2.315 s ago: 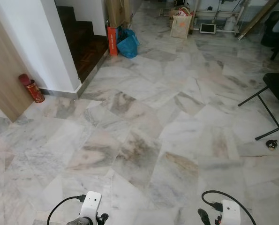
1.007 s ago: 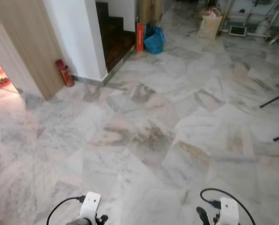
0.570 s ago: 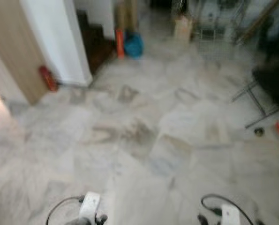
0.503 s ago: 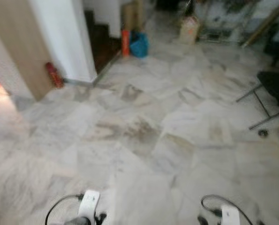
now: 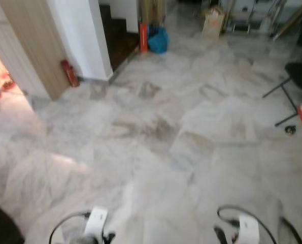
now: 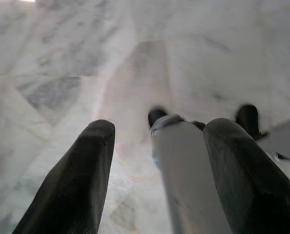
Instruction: Hang hanger
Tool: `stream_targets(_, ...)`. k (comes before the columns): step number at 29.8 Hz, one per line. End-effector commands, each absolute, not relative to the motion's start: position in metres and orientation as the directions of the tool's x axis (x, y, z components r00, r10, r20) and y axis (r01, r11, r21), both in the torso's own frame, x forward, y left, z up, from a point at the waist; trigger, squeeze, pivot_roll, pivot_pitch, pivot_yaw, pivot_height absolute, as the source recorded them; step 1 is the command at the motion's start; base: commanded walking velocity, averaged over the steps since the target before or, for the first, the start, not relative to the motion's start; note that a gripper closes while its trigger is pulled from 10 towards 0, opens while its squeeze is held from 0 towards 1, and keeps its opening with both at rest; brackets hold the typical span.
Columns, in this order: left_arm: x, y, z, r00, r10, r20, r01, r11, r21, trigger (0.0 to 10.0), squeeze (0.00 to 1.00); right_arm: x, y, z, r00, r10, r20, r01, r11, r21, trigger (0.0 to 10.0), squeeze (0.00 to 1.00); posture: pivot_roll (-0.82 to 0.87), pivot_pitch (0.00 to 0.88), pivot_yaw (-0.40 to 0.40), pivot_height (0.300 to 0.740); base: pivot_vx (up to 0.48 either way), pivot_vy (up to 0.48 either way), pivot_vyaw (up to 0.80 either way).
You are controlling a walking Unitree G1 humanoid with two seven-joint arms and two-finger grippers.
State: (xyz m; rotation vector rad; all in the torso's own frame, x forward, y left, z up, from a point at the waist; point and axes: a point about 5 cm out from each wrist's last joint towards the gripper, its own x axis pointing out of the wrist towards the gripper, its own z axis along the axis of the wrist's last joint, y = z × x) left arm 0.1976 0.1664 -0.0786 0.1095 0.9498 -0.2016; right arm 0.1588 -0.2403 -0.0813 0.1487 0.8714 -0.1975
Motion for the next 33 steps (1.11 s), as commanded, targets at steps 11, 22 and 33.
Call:
stream_targets(11,0.1988,0.1727,-0.0775,0.565,-0.112,-0.818,0.224,0.974,0.021,10.0,0.0,0.1594,-0.2391,-0.0814,0.628,-0.112,-0.77,0.242,0.969,0.057,10.0,0.0,-0.05,0.0,0.021,0.74,-0.319,0.0,0.0)
stream_targets(22,0.1988,0.1725,-0.0775,0.564,-0.115,-0.818,0.226,0.974,0.019,10.0,0.0,0.1596,-0.2391,-0.0813,0.627,-0.106,-0.772,0.234,0.971,0.056,10.0,0.0,-0.05,0.0,0.021,0.74,-0.319,0.0,0.0)
stream_targets(33,0.199,0.1726,-0.0774,0.563,-0.117,-0.818,0.228,0.973,0.017,10.0,0.0,0.16,-0.2388,-0.0812,0.628,-0.101,-0.772,0.227,0.972,0.057,10.0,0.0,-0.06,0.0,0.023,0.74,-0.32,0.0,0.0)
